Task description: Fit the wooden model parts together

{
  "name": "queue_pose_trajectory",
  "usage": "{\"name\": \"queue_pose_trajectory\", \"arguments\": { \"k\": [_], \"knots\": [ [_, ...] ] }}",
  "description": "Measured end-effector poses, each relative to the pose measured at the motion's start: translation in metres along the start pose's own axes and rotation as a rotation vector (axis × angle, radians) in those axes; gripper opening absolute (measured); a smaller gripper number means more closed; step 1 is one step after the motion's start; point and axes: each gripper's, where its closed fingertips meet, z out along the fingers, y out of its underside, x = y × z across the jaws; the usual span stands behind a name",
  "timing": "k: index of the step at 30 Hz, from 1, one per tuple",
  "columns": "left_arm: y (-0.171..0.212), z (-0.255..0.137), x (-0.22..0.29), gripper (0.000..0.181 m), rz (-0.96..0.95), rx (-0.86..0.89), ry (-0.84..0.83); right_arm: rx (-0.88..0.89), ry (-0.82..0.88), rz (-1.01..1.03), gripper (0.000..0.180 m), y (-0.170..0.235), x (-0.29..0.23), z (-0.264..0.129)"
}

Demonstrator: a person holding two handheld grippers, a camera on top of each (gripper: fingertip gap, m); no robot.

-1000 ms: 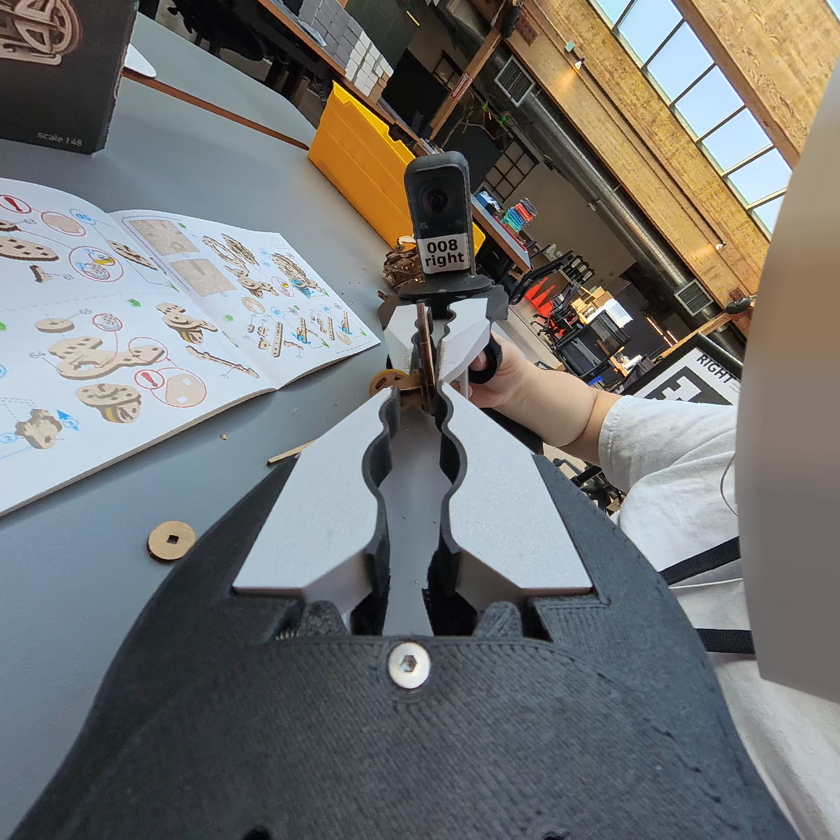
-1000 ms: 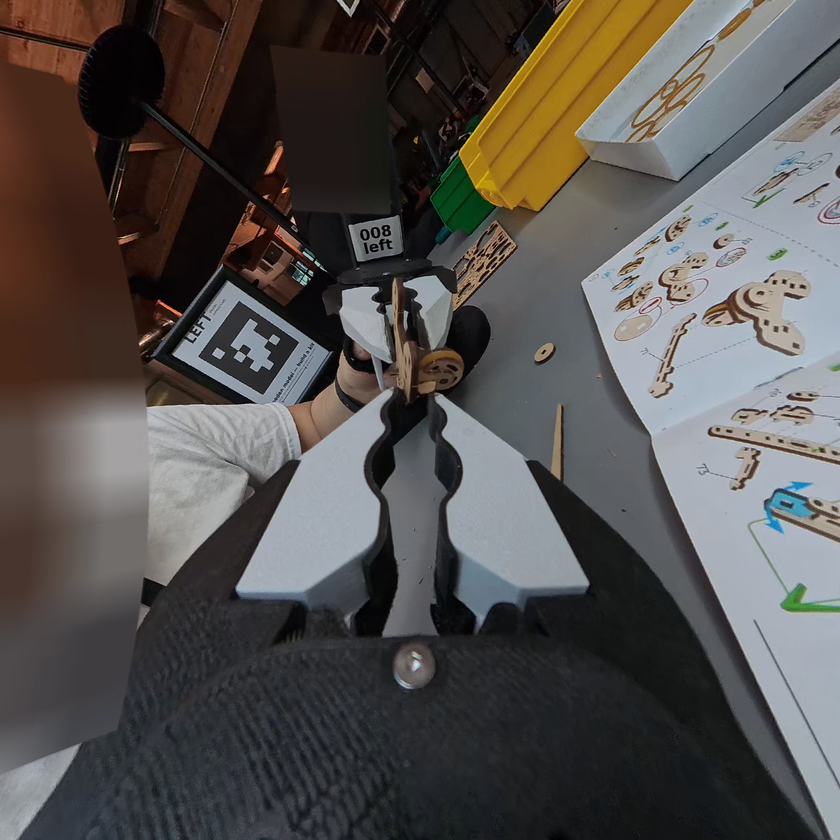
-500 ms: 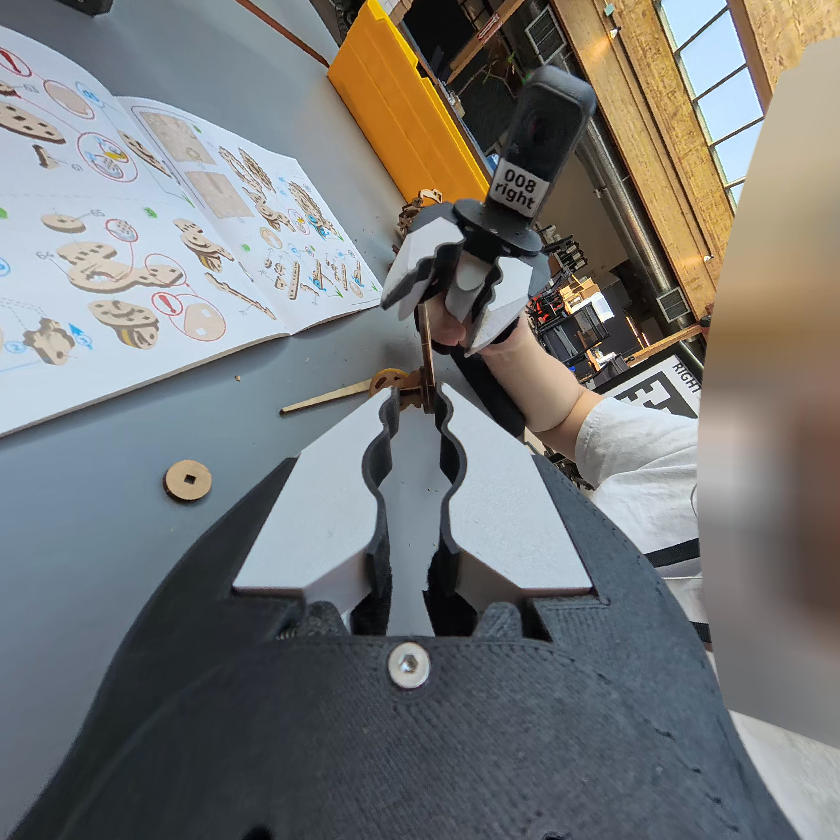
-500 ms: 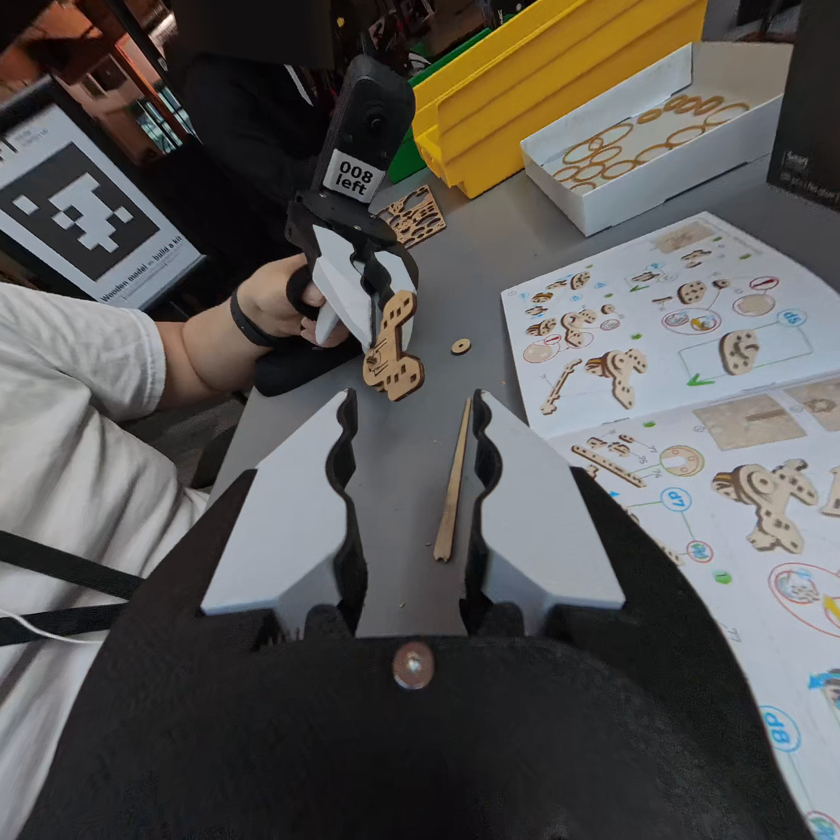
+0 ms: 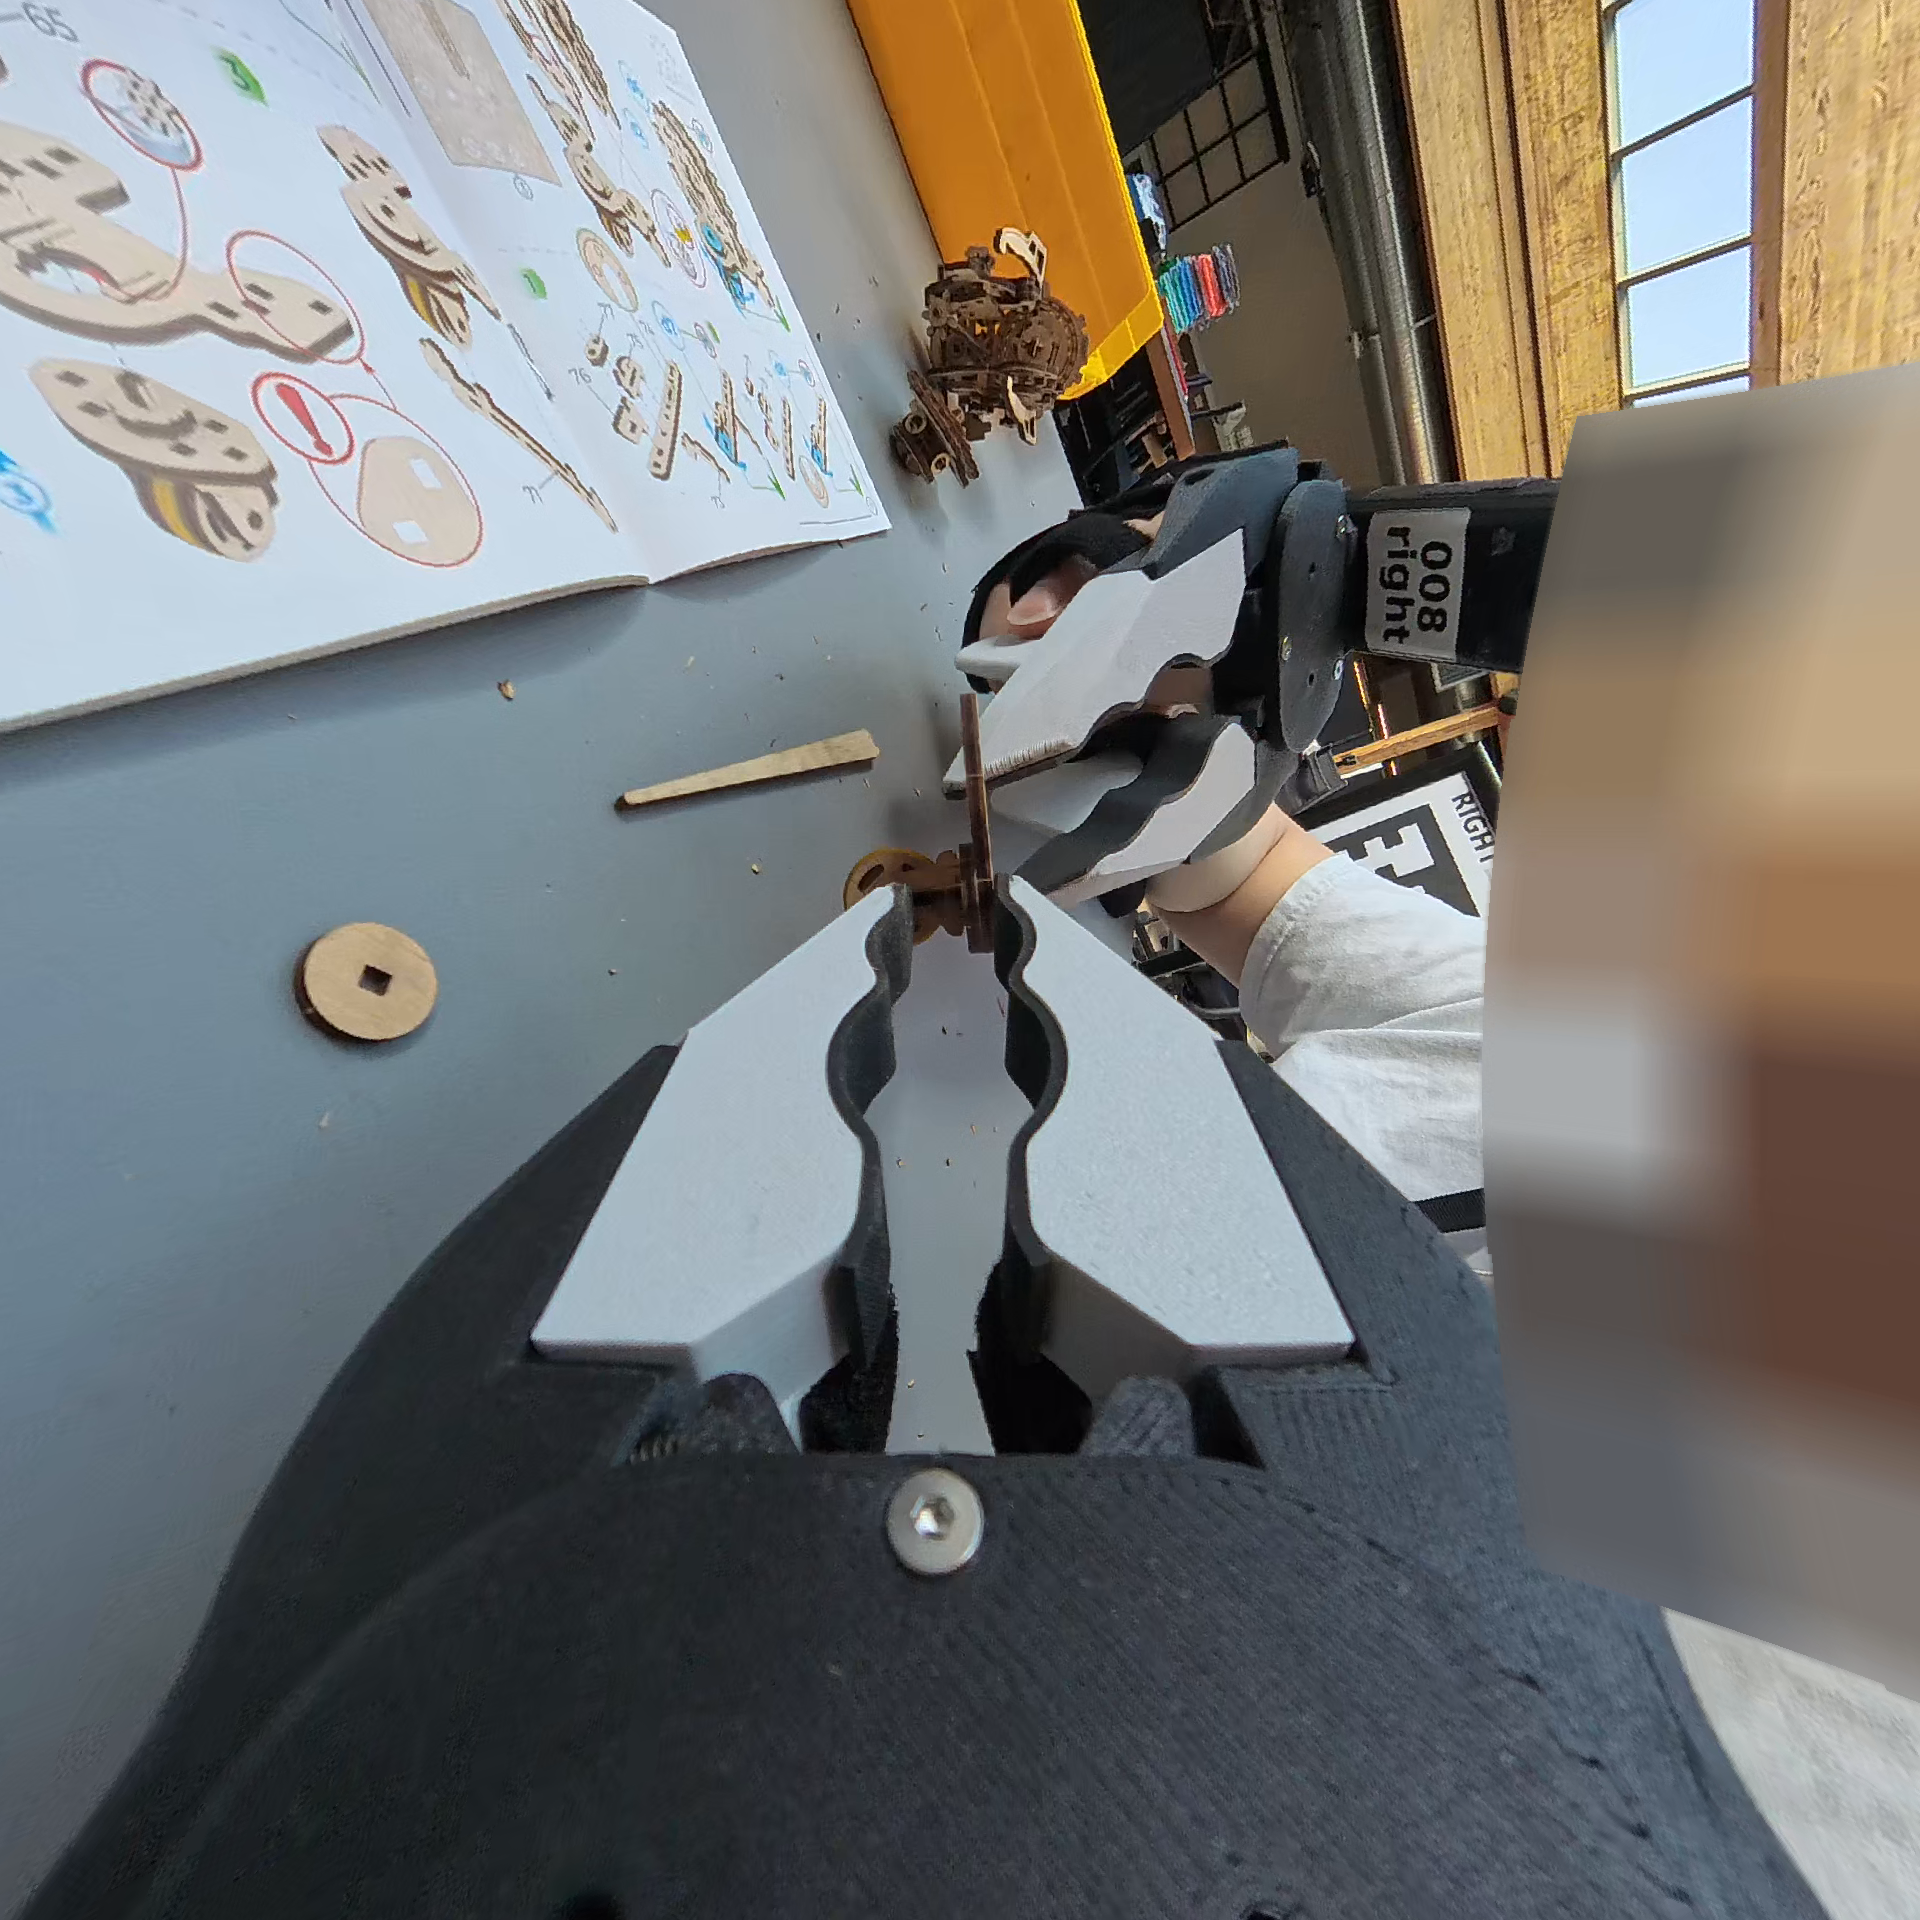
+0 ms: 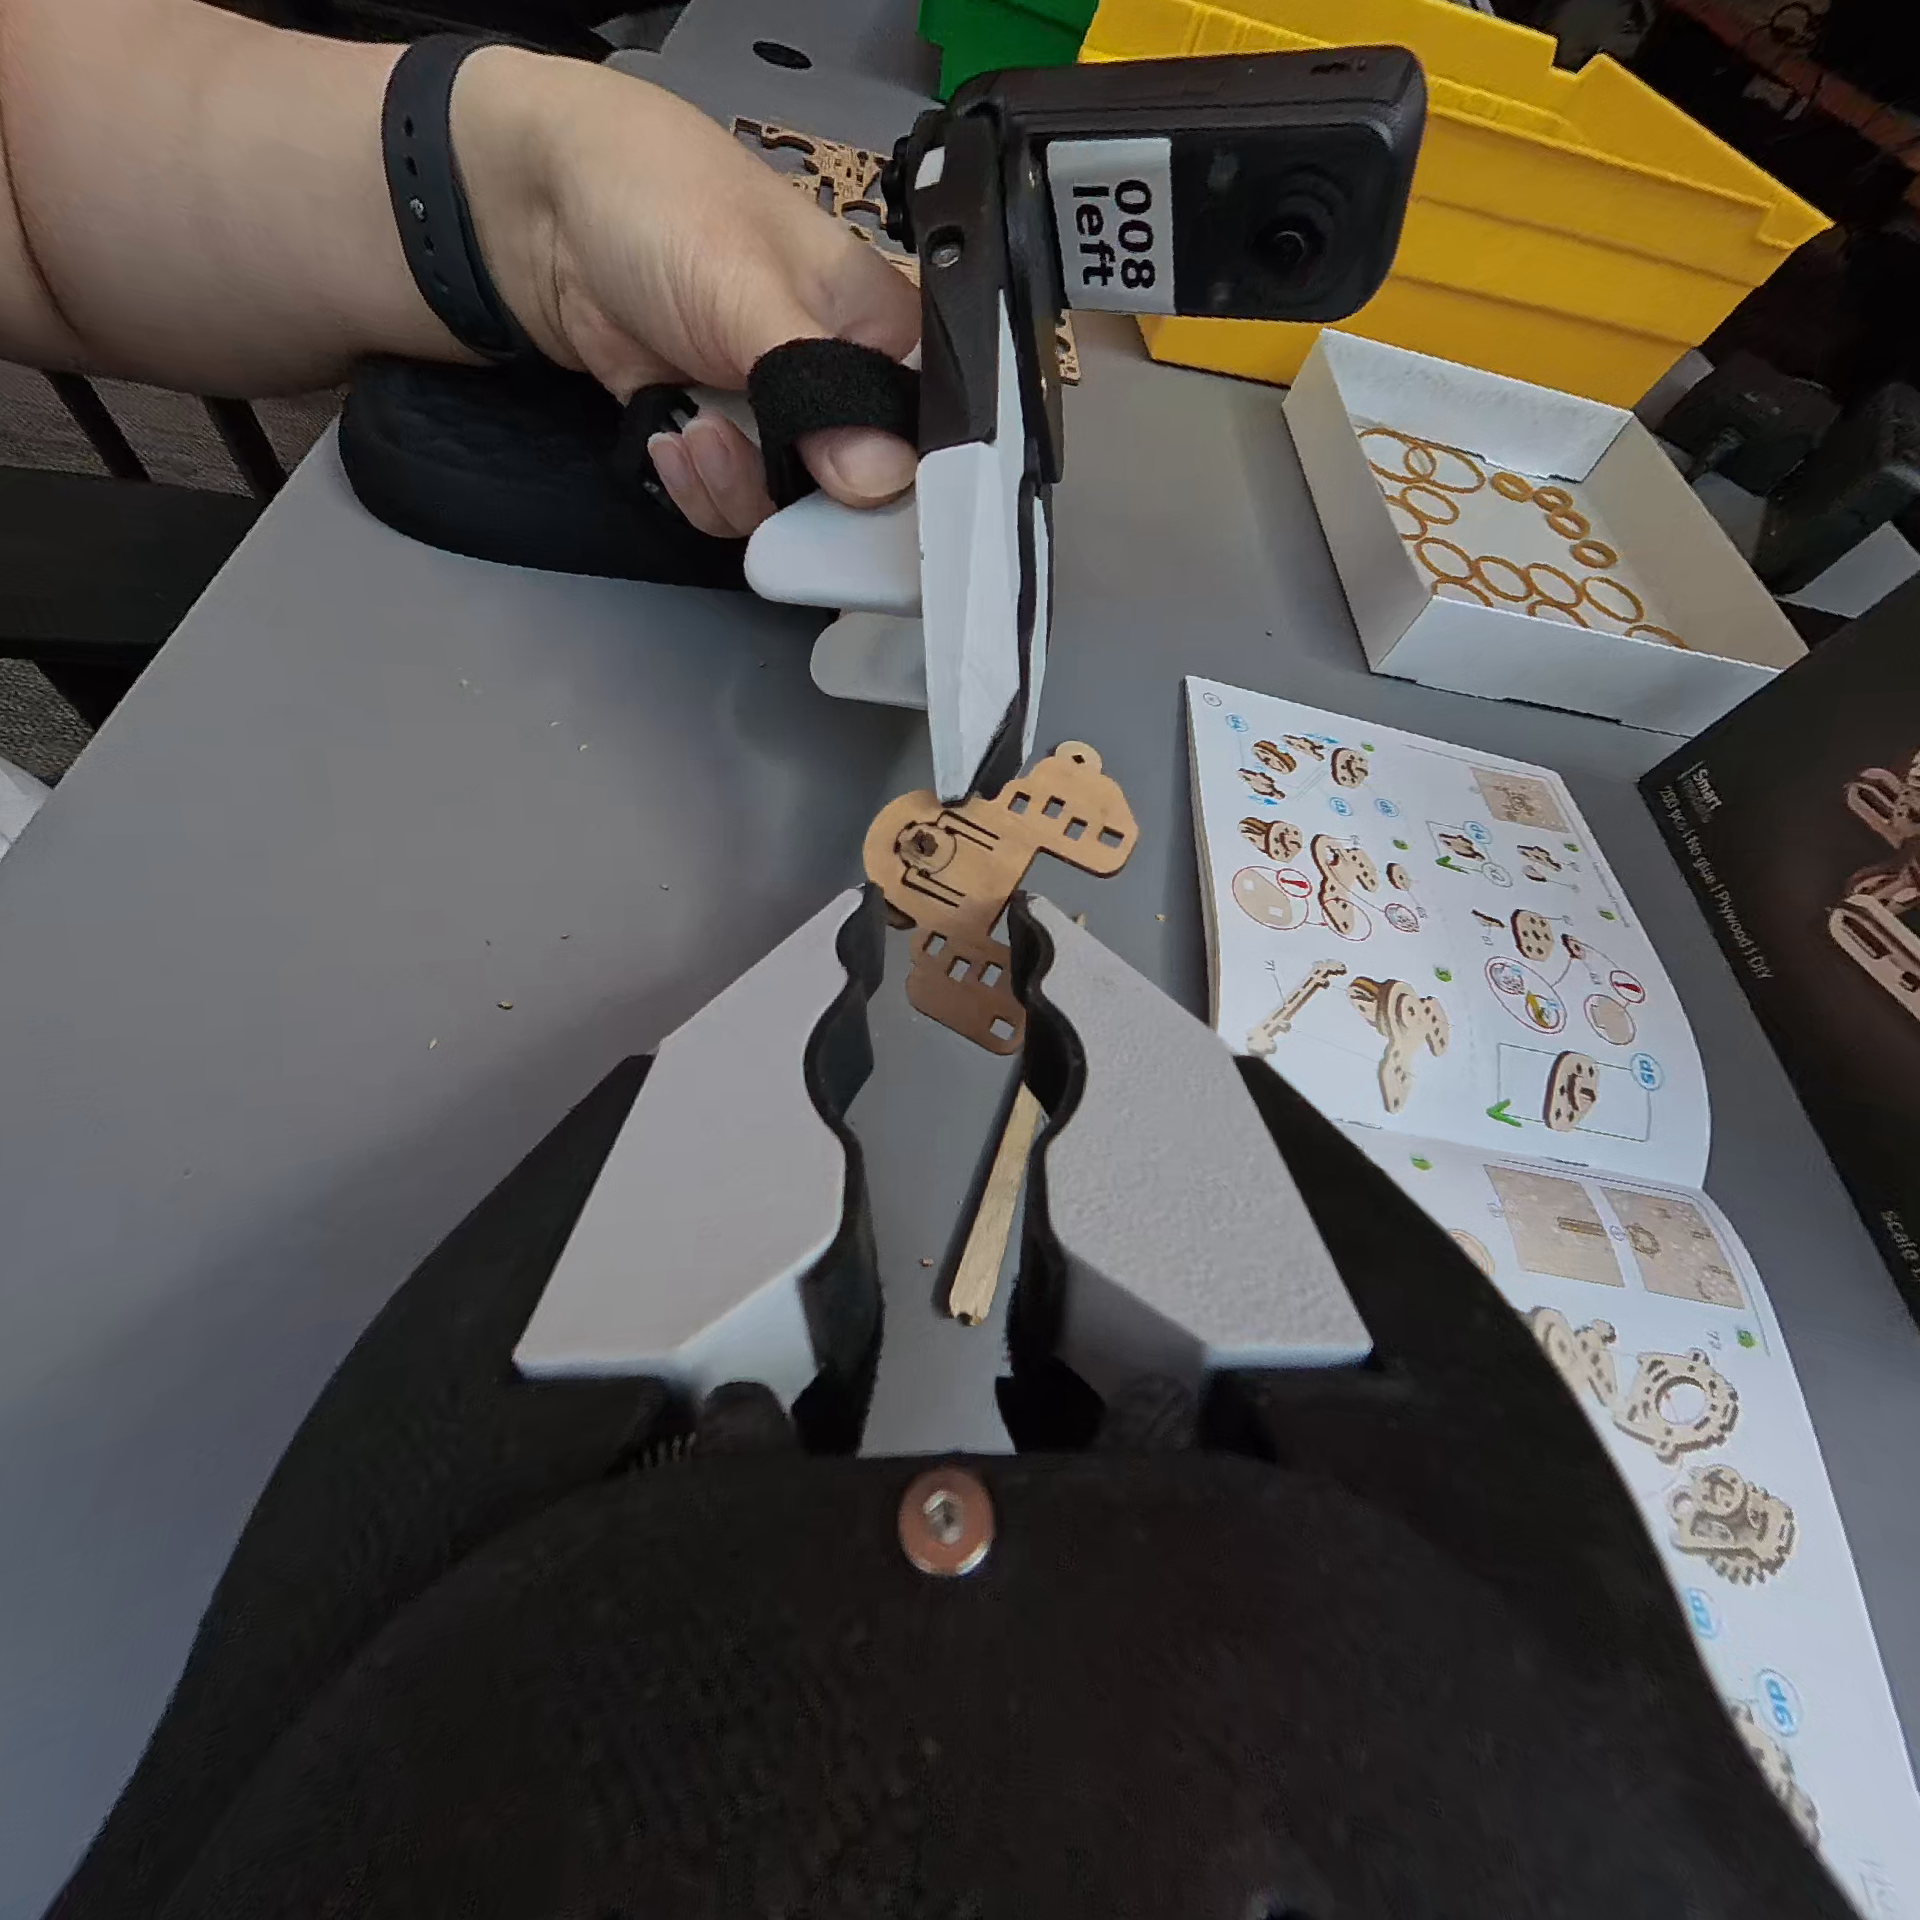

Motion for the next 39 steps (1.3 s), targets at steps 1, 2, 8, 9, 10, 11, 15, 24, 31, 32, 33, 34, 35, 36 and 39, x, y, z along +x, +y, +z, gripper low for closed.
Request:
{"name": "queue_pose_trajectory", "arguments": {
  "k": [1,2,8,9,10,11,15,24,31,32,33,34,35,36,39],
  "knots": [
    [-0.001,-0.001,0.000,0.013,0.001,0.008,-0.001,0.002,-0.005,0.016,0.018,0.000,0.000,-0.001],
    [-0.003,-0.001,0.000,0.013,0.001,0.018,0.002,0.007,-0.005,0.029,0.016,0.000,0.001,-0.002],
    [-0.002,-0.001,-0.001,0.013,0.012,0.012,-0.012,0.011,-0.038,0.065,0.015,0.002,-0.001,-0.002],
    [-0.001,-0.001,-0.001,0.013,0.013,0.010,-0.012,0.011,-0.042,0.068,0.016,0.002,-0.002,-0.002],
    [-0.002,-0.001,0.000,0.013,0.013,0.014,-0.012,0.011,-0.041,0.066,0.016,0.002,-0.001,-0.002],
    [-0.003,-0.002,0.000,0.013,0.013,0.020,-0.010,0.010,-0.035,0.062,0.017,0.002,-0.001,-0.003],
    [-0.003,-0.002,0.001,0.013,0.013,0.021,-0.005,0.008,-0.030,0.036,0.017,0.001,-0.001,-0.004],
    [-0.003,-0.003,0.001,0.013,-0.003,0.028,0.008,-0.006,-0.020,-0.013,0.018,0.002,-0.001,-0.006],
    [-0.001,-0.002,0.002,0.013,-0.003,0.014,0.007,-0.036,-0.005,-0.078,0.020,0.004,-0.005,-0.002],
    [-0.001,-0.002,0.002,0.013,0.000,0.015,0.009,-0.038,-0.001,-0.087,0.020,0.004,-0.005,-0.002],
    [-0.001,-0.002,0.003,0.013,0.004,0.018,0.014,-0.033,-0.002,-0.085,0.020,0.003,-0.005,-0.003],
    [-0.002,-0.002,0.005,0.013,0.012,0.024,0.024,-0.025,-0.002,-0.075,0.020,0.001,-0.005,-0.004],
    [-0.004,-0.003,0.008,0.013,0.028,0.031,0.039,-0.013,-0.003,-0.062,0.020,-0.001,-0.004,-0.005],
    [-0.005,-0.004,0.011,0.014,0.050,0.037,0.050,-0.002,-0.006,-0.045,0.020,-0.002,-0.003,-0.006],
    [-0.009,-0.009,0.019,0.030,0.164,0.046,0.046,0.024,-0.012,0.023,0.019,-0.003,0.003,-0.011]
  ]
}}
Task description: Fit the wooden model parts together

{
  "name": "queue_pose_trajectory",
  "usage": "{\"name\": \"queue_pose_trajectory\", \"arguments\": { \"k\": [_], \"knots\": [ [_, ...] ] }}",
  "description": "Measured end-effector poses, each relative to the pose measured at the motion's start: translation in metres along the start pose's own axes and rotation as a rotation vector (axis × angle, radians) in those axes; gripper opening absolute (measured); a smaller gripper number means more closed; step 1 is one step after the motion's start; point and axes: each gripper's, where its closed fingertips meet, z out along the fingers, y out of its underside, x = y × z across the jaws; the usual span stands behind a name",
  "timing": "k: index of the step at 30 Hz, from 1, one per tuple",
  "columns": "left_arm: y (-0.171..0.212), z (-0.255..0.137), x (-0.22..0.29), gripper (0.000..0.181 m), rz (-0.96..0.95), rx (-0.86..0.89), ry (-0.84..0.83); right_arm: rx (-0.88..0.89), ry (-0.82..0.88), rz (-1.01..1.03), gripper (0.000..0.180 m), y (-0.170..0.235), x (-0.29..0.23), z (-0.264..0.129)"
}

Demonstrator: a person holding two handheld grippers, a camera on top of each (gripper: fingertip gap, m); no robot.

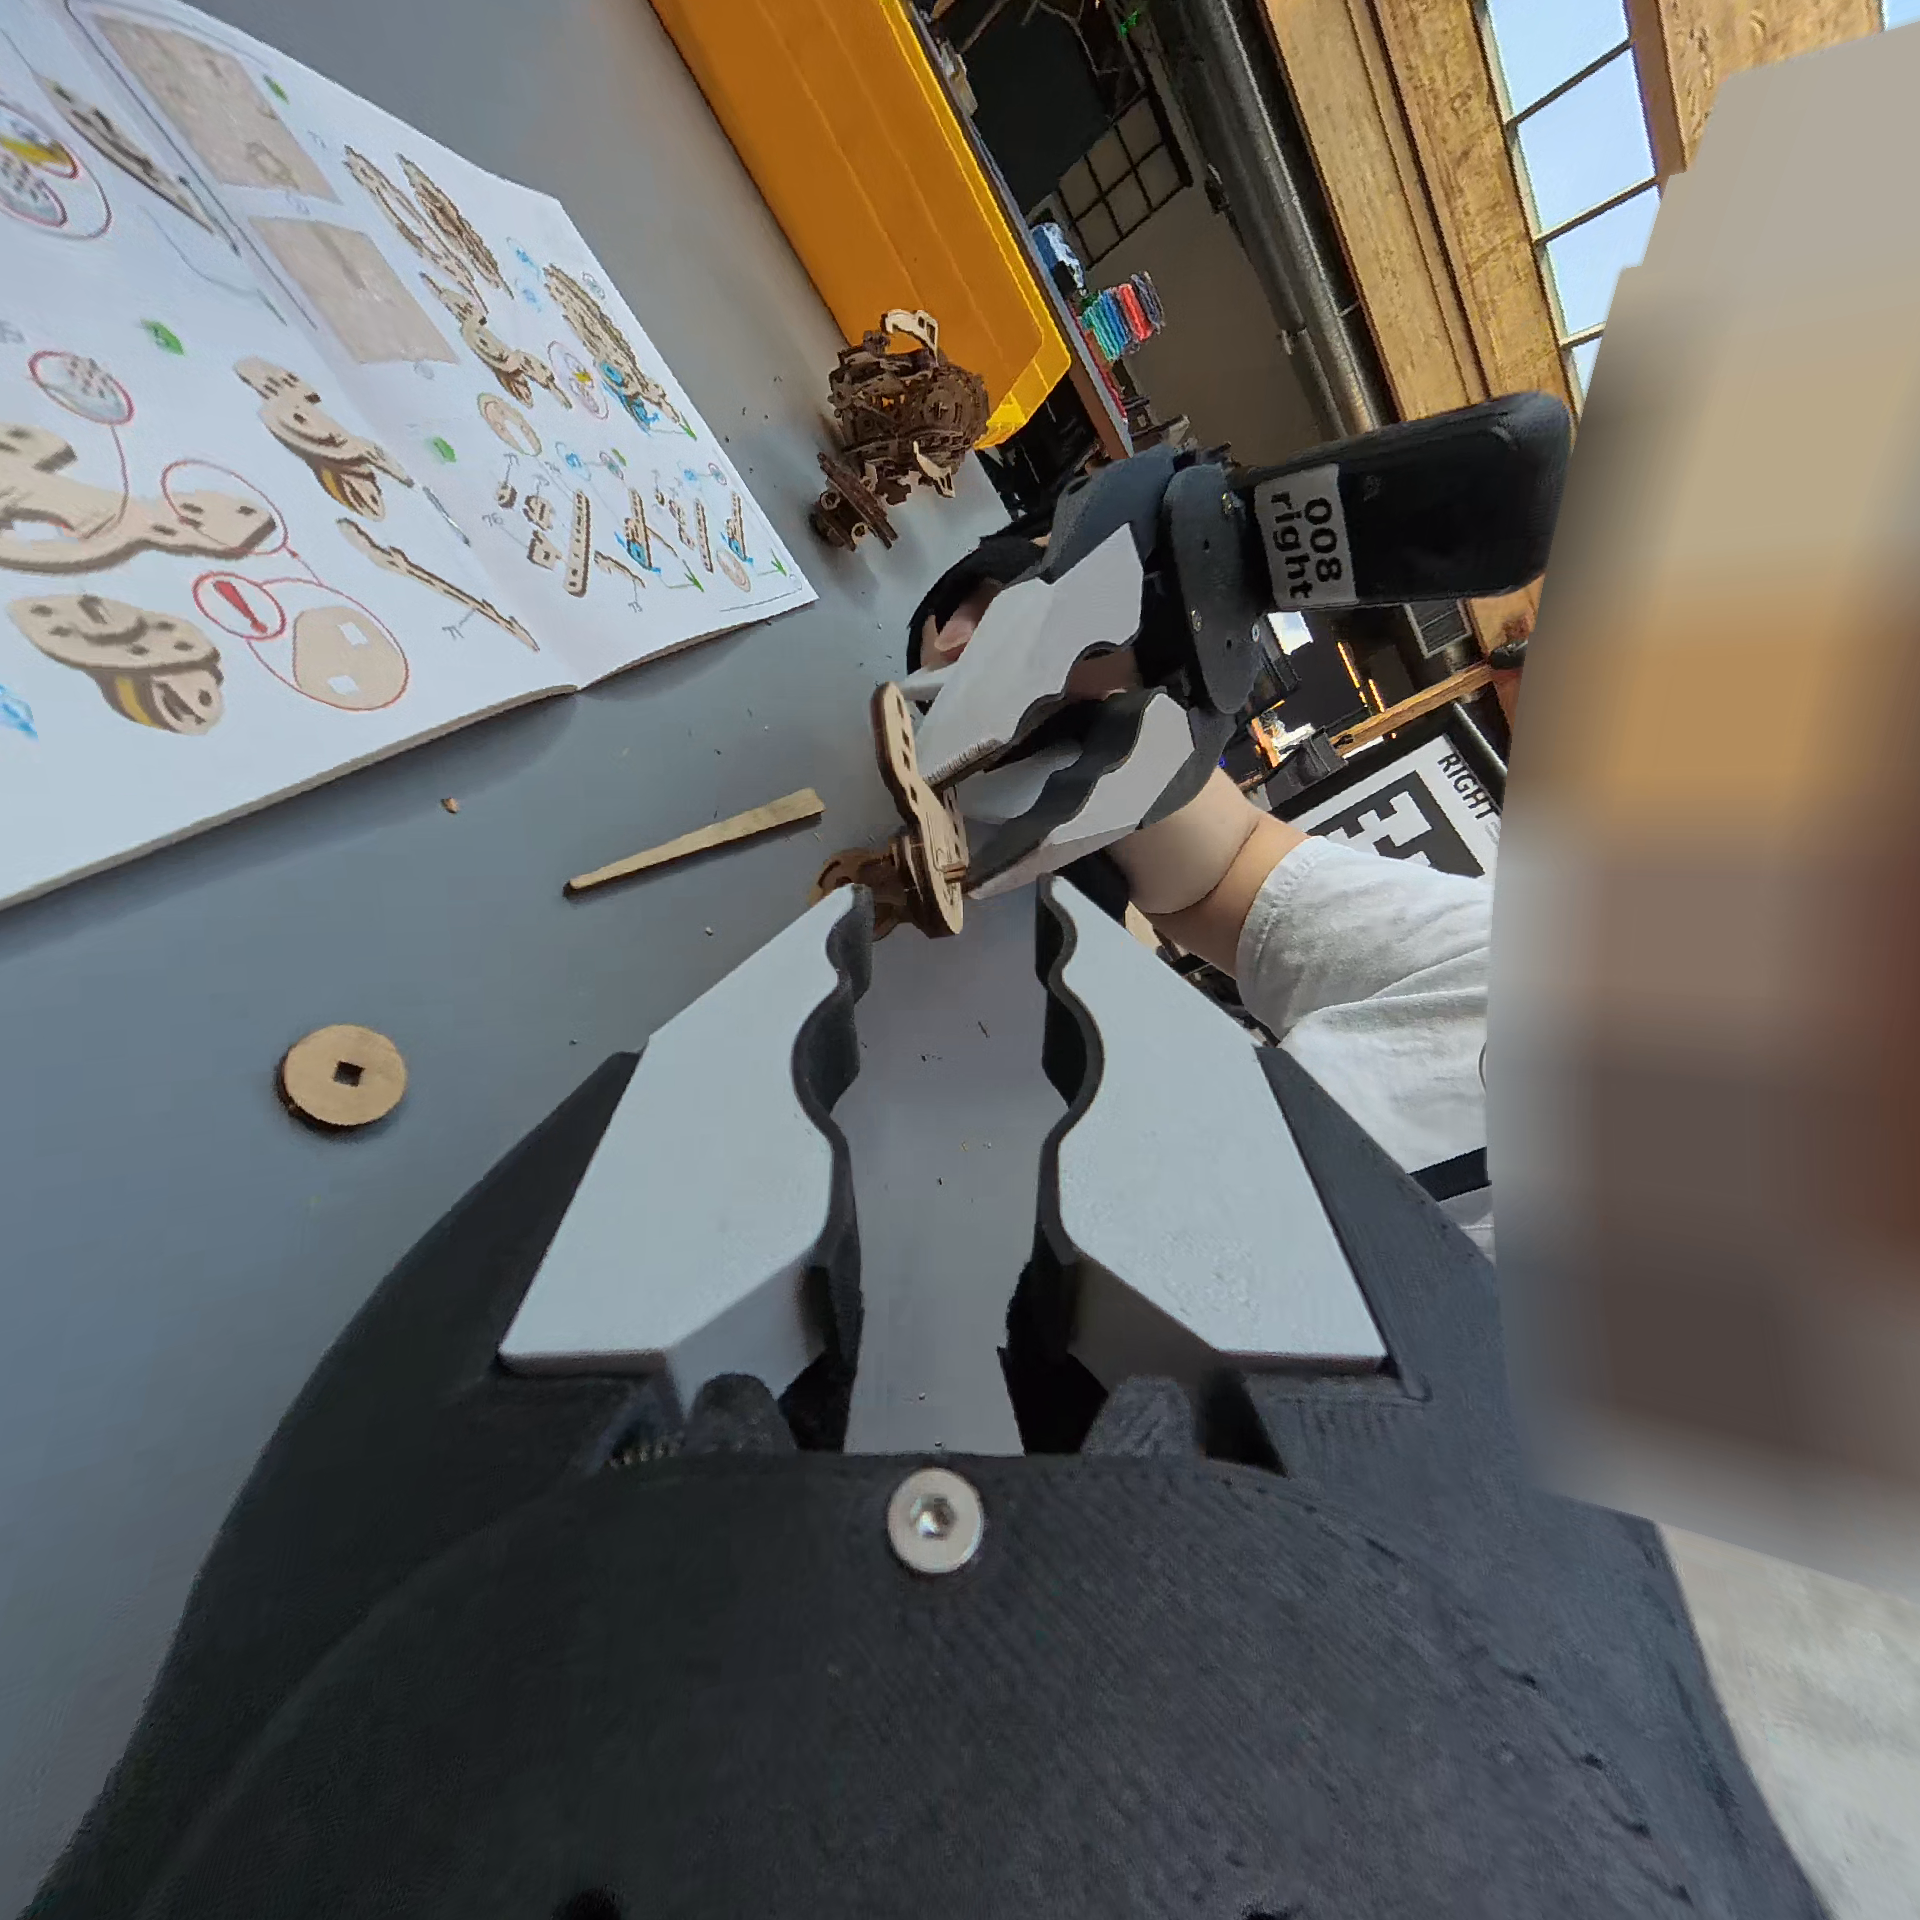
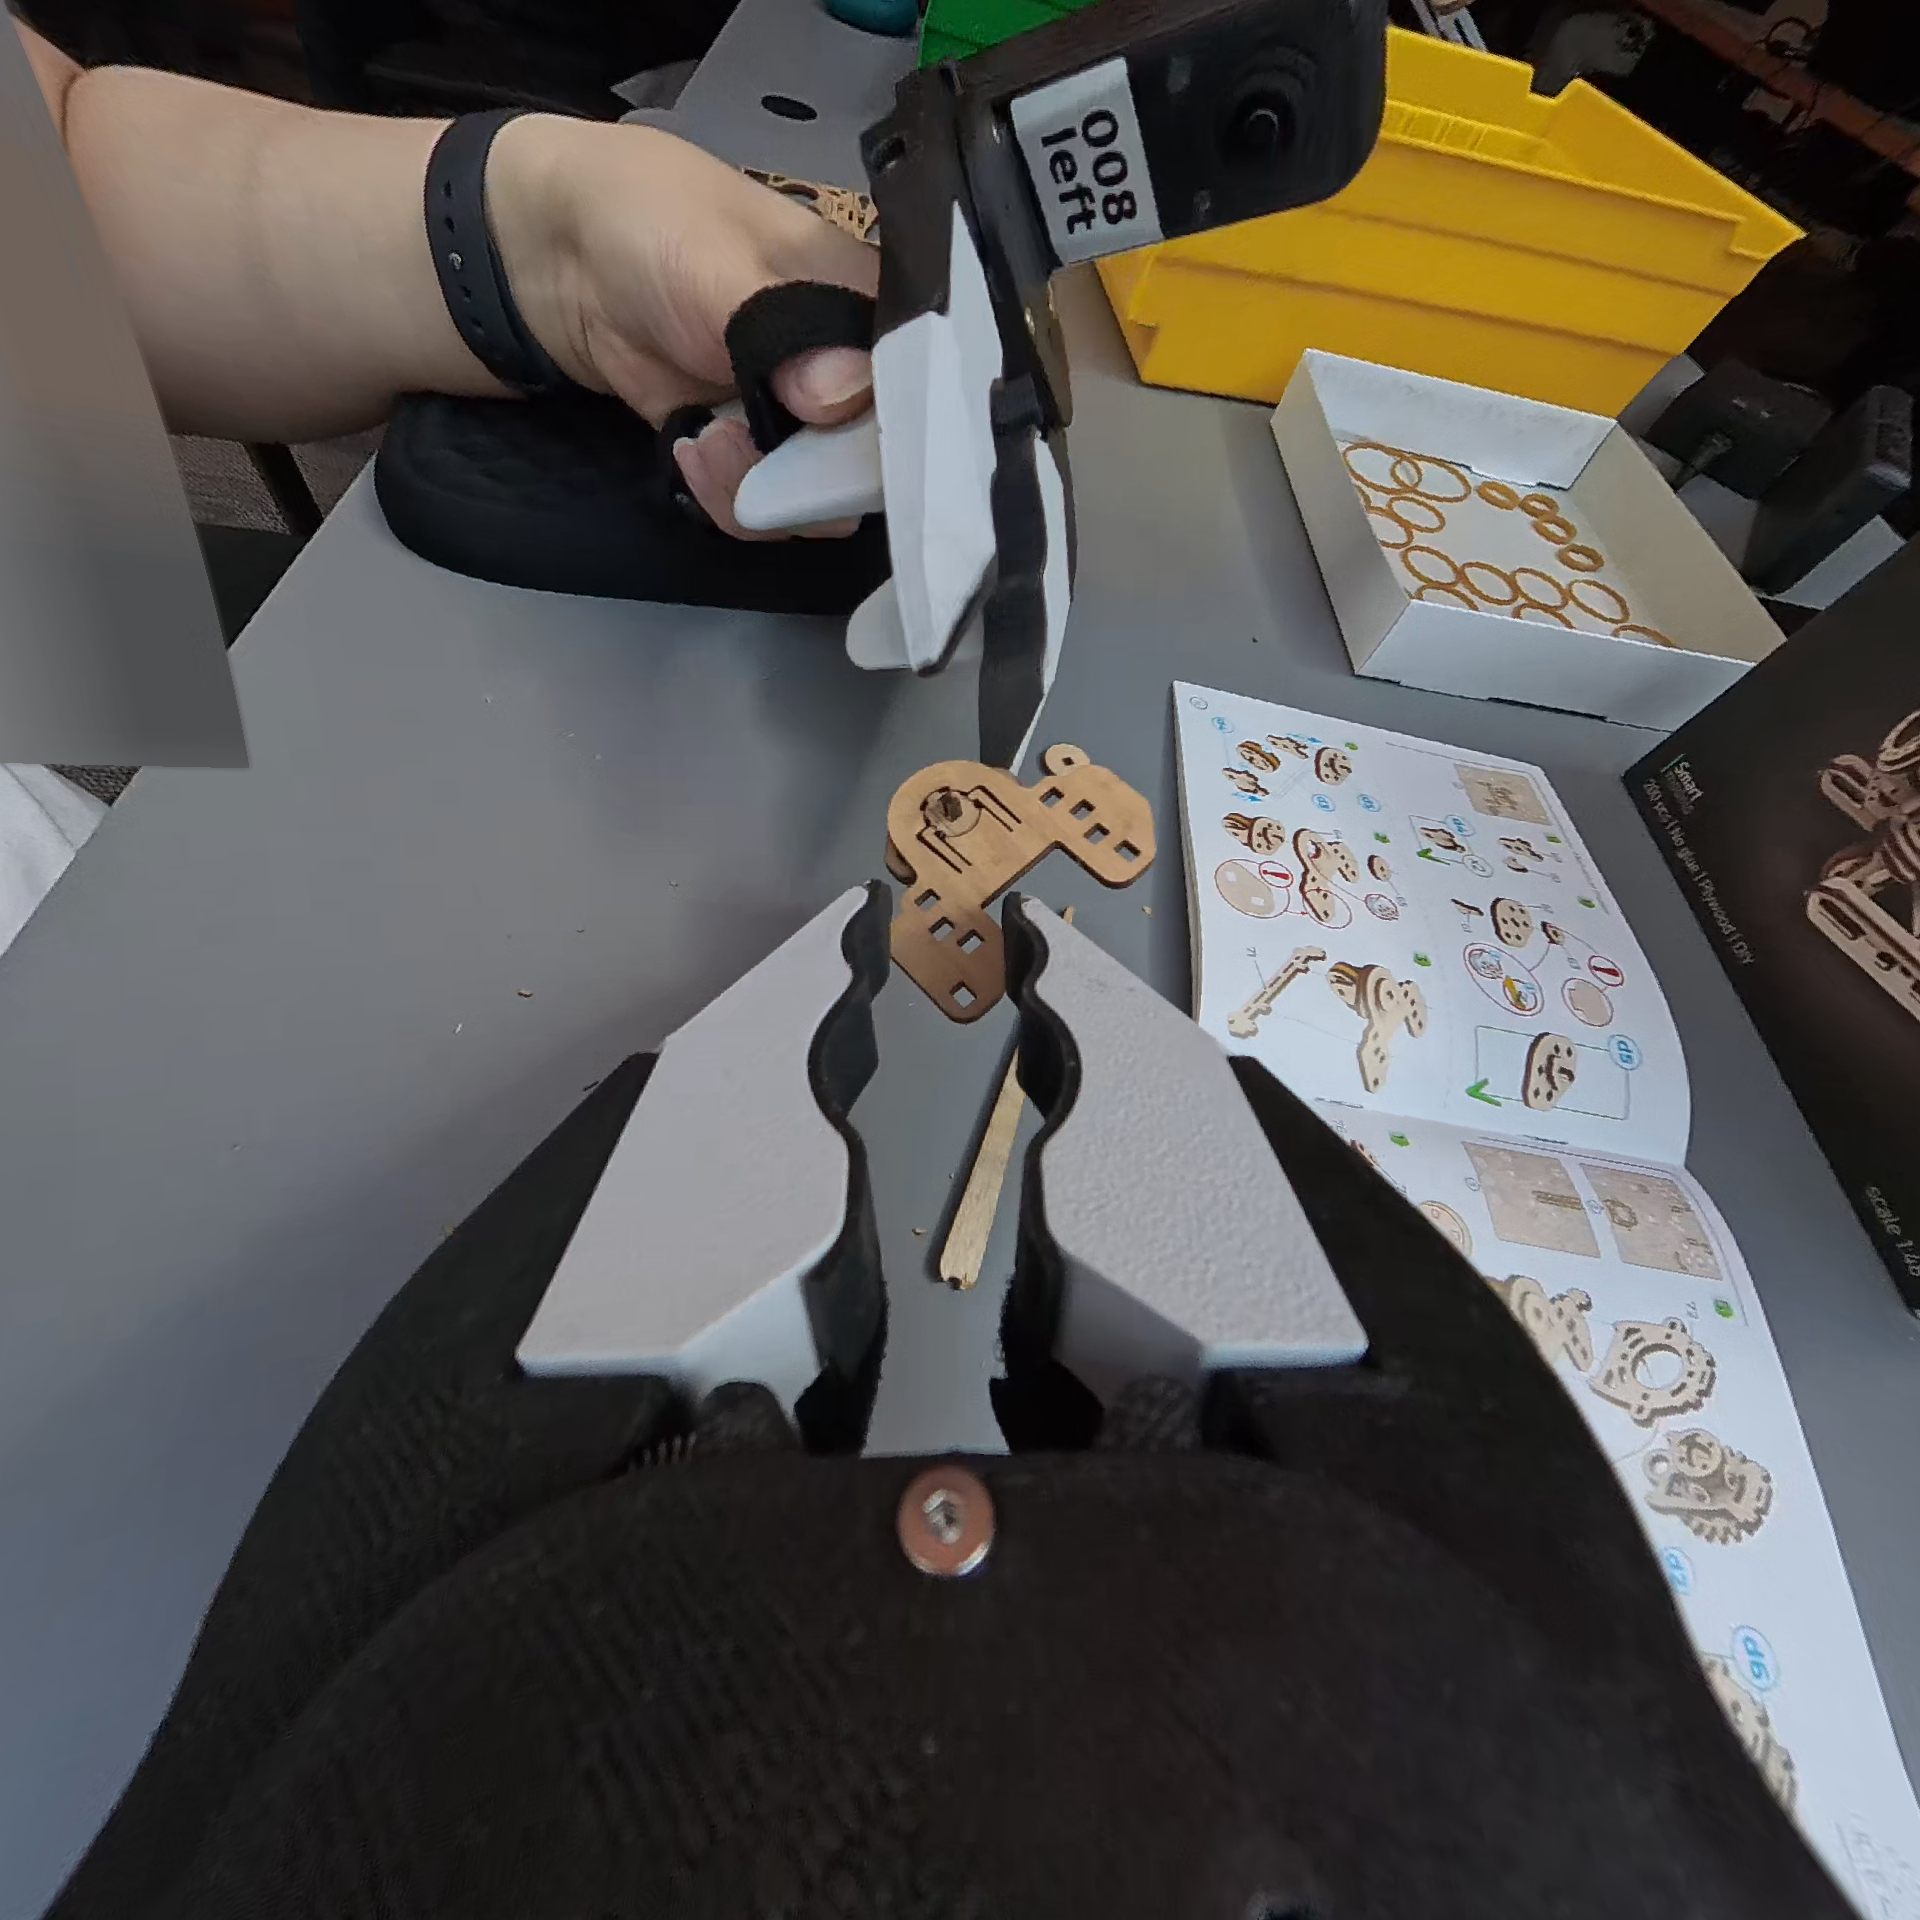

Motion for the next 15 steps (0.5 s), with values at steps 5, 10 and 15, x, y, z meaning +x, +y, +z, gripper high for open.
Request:
{"name": "queue_pose_trajectory", "arguments": {
  "k": [5,10,15],
  "knots": [
    [-0.007,-0.006,0.000,0.053,0.391,-0.013,-0.182,0.098,-0.071,0.200,0.019,-0.009,0.006,-0.008],
    [-0.008,-0.001,0.000,0.042,0.564,-0.008,-0.290,0.158,-0.115,0.325,0.019,-0.015,0.010,-0.012],
    [-0.001,0.010,-0.002,0.037,0.677,-0.053,-0.361,0.173,-0.120,0.347,0.019,-0.019,0.009,-0.011]
  ]
}}
